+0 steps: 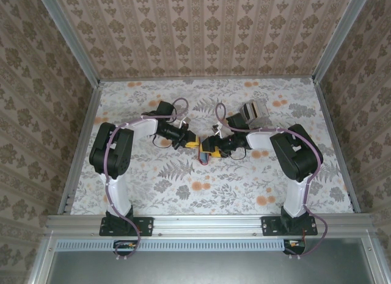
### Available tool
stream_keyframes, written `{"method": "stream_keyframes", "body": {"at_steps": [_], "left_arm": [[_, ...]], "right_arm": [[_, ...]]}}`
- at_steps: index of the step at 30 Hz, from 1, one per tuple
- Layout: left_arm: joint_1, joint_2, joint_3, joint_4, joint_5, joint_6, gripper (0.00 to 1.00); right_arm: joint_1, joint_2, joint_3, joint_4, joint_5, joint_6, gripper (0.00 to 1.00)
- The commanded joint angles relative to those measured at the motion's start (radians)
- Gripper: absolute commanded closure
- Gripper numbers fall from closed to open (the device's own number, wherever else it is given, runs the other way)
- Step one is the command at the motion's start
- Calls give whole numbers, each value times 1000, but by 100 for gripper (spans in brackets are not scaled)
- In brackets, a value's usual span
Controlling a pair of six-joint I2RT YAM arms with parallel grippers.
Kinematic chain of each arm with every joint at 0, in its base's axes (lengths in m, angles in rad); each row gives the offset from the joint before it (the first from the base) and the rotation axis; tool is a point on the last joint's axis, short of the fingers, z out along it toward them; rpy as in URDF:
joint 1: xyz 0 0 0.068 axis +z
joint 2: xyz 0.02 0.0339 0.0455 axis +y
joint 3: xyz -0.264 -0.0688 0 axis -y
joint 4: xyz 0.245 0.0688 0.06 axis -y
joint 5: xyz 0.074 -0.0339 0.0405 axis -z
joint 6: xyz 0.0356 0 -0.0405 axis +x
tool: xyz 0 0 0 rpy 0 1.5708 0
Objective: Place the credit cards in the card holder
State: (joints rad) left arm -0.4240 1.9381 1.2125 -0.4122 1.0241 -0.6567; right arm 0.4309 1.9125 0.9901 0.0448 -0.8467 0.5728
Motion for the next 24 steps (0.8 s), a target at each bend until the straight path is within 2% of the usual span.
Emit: {"method": "stream_keyframes", "body": {"at_steps": [1, 5, 10, 11, 14, 15, 17, 19, 21, 24], "left_arm": [[-1, 24, 18, -1, 5, 11, 100], [-1, 25, 6, 40, 16, -22, 100], [4, 19, -18, 76, 16, -46, 100], [7, 17, -23, 81, 16, -49, 100], [16, 12, -34, 78, 9, -46, 99], [22, 7, -38, 70, 2, -38, 89], [32, -7, -40, 40, -20, -13, 67], [42, -19, -33, -14, -44, 33, 51], [45, -26, -16, -83, -72, 91, 41], [39, -26, 5, -143, -93, 142, 34]], "right_arm": [[9, 26, 36, -40, -28, -23, 27], [21, 44, 60, -74, -21, -38, 26], [34, 46, 79, -153, 47, -70, 25], [35, 50, 83, -170, 61, -75, 28], [35, 53, 78, -181, 78, -79, 46], [34, 53, 73, -178, 79, -79, 52], [32, 49, 62, -166, 78, -74, 57], [28, 45, 54, -153, 74, -70, 61], [24, 43, 48, -146, 73, -65, 62], [23, 41, 48, -148, 79, -64, 62]]}}
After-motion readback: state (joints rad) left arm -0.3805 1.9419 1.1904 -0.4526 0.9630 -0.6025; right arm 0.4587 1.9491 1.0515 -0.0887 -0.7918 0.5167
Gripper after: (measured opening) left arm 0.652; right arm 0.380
